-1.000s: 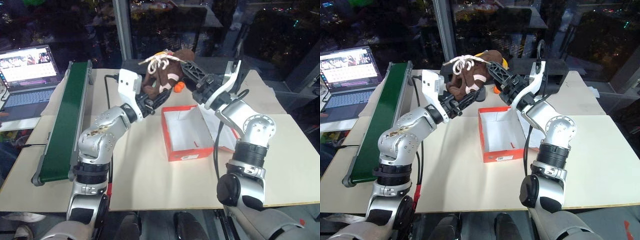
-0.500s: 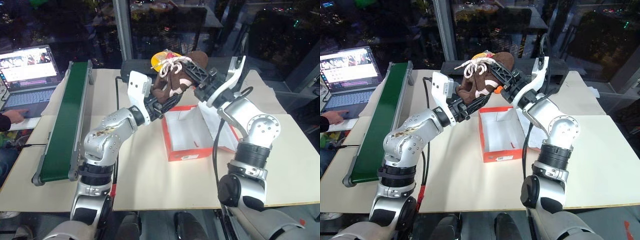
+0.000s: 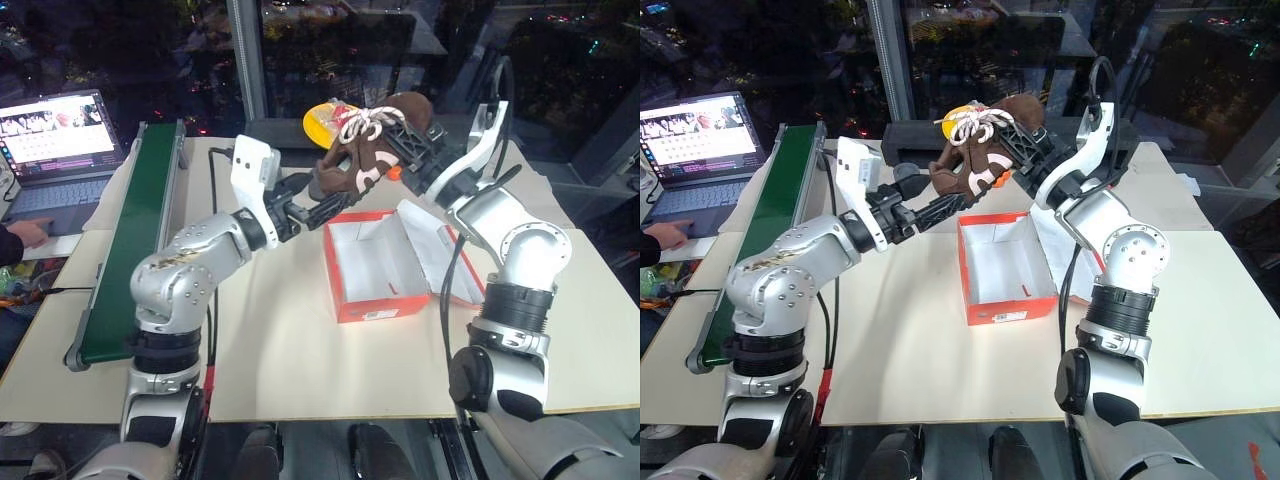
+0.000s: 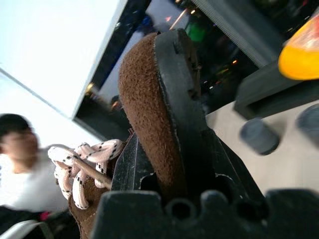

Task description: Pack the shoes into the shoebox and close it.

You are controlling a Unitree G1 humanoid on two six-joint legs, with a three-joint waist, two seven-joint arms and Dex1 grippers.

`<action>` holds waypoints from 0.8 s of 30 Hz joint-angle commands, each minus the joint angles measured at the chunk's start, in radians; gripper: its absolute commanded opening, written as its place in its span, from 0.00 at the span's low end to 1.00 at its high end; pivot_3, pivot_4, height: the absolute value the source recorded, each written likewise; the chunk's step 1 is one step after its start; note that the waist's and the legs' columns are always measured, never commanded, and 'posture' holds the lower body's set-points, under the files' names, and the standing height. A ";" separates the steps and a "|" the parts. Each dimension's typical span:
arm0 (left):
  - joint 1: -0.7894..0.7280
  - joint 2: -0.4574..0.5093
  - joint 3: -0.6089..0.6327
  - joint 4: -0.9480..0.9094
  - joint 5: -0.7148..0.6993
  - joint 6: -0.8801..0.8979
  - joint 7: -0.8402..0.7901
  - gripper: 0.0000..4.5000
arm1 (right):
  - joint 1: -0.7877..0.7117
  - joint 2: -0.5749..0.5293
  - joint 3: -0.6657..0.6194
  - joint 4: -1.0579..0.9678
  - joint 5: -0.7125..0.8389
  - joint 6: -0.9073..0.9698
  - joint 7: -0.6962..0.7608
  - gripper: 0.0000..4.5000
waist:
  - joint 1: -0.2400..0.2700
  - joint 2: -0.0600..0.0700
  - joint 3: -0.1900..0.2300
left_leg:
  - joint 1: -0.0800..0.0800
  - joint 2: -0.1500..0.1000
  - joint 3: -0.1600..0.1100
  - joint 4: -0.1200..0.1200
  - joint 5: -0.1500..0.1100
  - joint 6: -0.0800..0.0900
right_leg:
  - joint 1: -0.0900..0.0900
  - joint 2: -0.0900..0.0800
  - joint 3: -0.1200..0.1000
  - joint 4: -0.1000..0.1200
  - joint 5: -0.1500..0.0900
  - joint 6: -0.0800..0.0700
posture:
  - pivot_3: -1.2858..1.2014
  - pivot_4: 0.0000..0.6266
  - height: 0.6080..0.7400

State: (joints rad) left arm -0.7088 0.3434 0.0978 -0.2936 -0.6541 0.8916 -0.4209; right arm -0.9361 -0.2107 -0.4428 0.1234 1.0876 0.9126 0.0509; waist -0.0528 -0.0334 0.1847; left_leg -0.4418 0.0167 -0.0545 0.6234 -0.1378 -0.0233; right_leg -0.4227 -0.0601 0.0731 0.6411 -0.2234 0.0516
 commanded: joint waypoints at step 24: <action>0.055 0.184 -0.064 -0.094 0.129 -0.052 -0.063 1.00 | -0.079 -0.379 0.633 0.215 -0.596 0.041 0.580 0.10 | 0.011 0.001 0.001 | -0.001 0.000 0.001 -0.006 0.000 0.000 | -0.001 0.000 0.000 -0.007 0.000 0.000 | 0.52 0.24 1.00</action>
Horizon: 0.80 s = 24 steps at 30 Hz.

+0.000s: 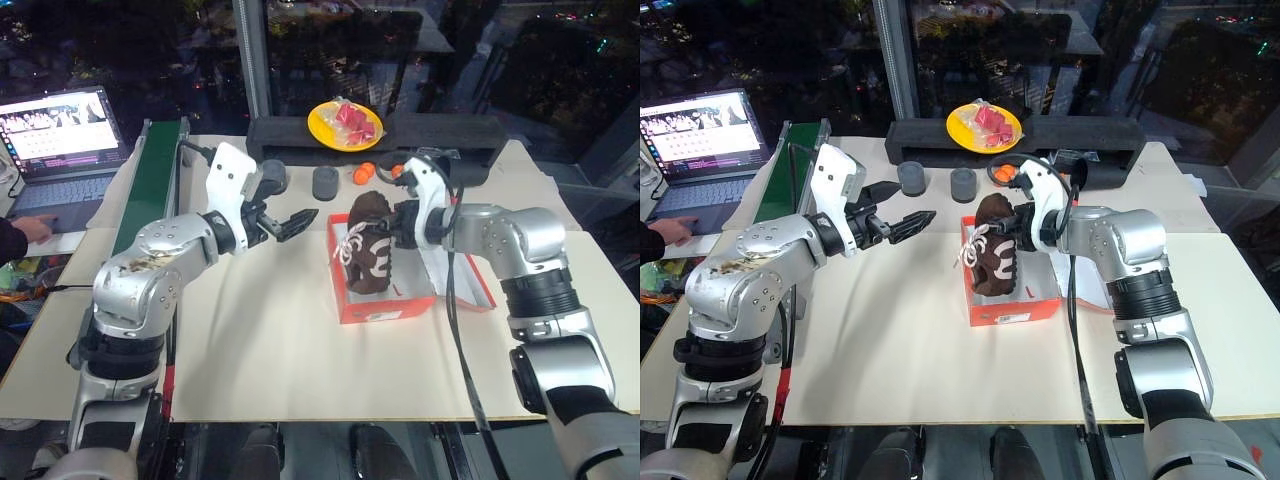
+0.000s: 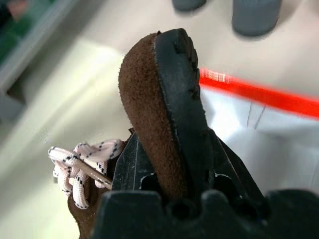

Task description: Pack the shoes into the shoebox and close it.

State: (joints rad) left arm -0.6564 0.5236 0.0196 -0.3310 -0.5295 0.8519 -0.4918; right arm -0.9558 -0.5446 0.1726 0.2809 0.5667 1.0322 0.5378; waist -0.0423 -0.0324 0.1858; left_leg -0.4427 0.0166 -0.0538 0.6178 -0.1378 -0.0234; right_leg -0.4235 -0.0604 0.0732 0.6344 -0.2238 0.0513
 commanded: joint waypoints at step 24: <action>0.112 -0.080 0.025 -0.217 -0.023 0.064 0.140 1.00 | -0.224 0.066 0.146 0.900 -0.583 -0.586 0.364 0.37 | -0.001 -0.001 -0.001 | 0.003 0.000 -0.001 -0.002 0.000 -0.001 | 0.004 0.000 -0.001 -0.002 0.001 0.000 | 0.52 0.24 1.00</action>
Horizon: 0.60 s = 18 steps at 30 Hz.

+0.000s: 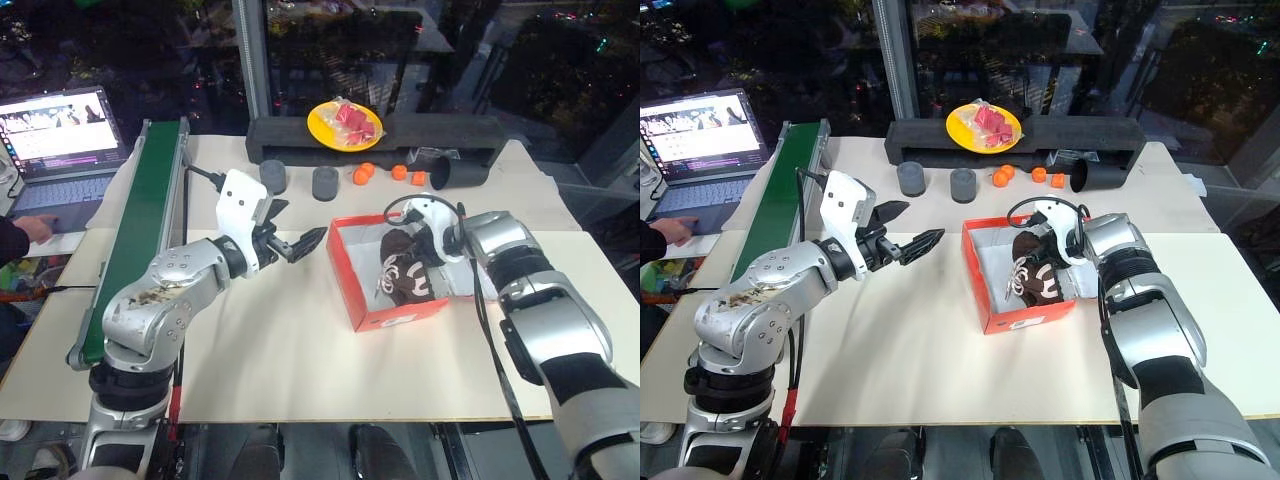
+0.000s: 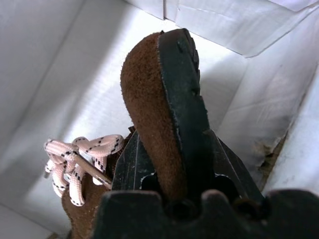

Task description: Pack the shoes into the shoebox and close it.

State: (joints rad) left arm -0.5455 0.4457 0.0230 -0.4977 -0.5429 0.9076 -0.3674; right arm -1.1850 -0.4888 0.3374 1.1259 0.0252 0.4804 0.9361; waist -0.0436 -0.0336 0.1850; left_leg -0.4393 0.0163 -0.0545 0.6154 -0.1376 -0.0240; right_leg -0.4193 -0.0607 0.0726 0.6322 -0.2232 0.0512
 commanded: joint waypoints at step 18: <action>-0.016 0.007 0.027 -0.045 -0.021 0.029 0.022 1.00 | -0.087 0.063 -0.122 -0.150 -0.083 -0.055 -0.124 0.99 | -0.004 0.000 0.000 | 0.000 0.000 0.000 -0.001 0.000 0.000 | -0.002 0.000 0.000 0.002 0.000 0.000 | 0.52 0.24 1.00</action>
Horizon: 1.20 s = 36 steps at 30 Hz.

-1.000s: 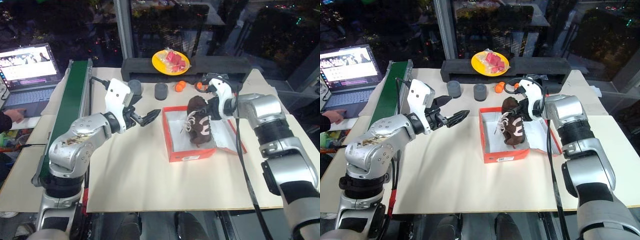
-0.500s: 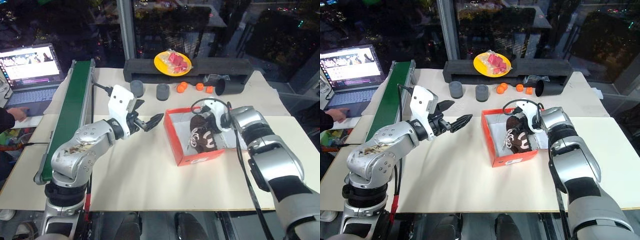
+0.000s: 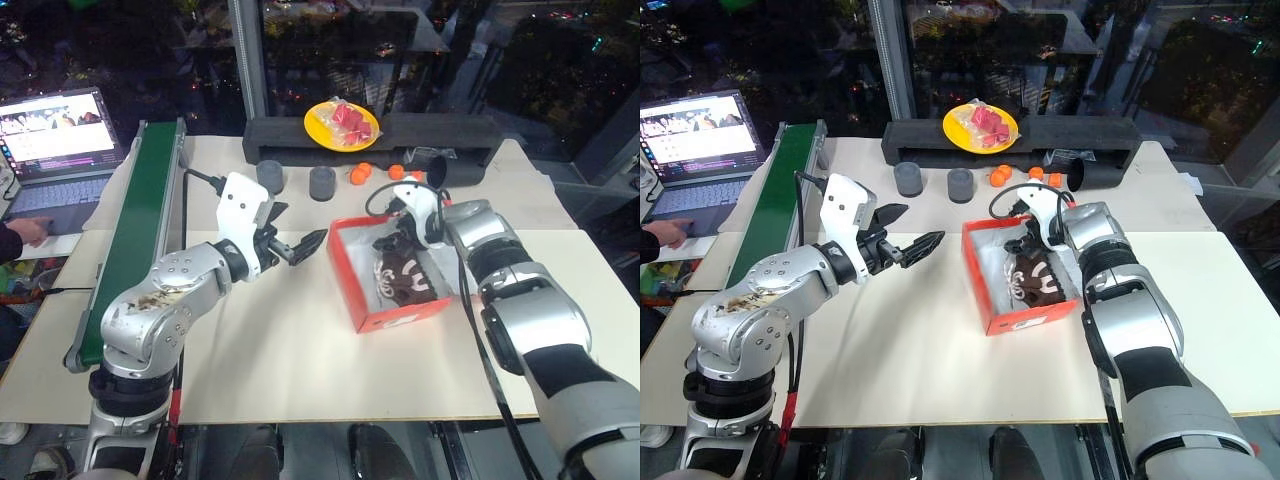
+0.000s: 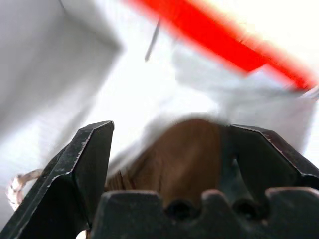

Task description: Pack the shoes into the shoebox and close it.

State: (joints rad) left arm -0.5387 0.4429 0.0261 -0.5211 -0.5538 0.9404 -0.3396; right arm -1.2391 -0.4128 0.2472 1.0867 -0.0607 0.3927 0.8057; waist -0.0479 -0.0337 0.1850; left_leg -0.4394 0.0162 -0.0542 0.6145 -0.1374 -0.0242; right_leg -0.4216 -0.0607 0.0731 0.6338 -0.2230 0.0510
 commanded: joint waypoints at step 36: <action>-0.024 -0.002 0.144 0.176 0.239 -0.120 0.206 1.00 | 0.421 -0.031 -0.135 -1.195 0.380 0.345 0.108 0.99 | 0.005 0.000 0.000 | 0.000 0.000 0.000 0.003 0.000 0.000 | -0.001 0.000 0.000 0.007 0.000 0.000 | 0.52 0.24 1.00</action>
State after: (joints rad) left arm -0.5723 0.4478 0.1425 -0.3095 -0.3317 0.8559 -0.1544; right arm -0.8300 -0.4539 0.1167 -0.0760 0.2982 0.7781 0.9224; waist -0.0431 -0.0338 0.1849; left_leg -0.4391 0.0163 -0.0546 0.6173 -0.1373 -0.0244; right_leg -0.4226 -0.0608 0.0729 0.6406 -0.2233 0.0511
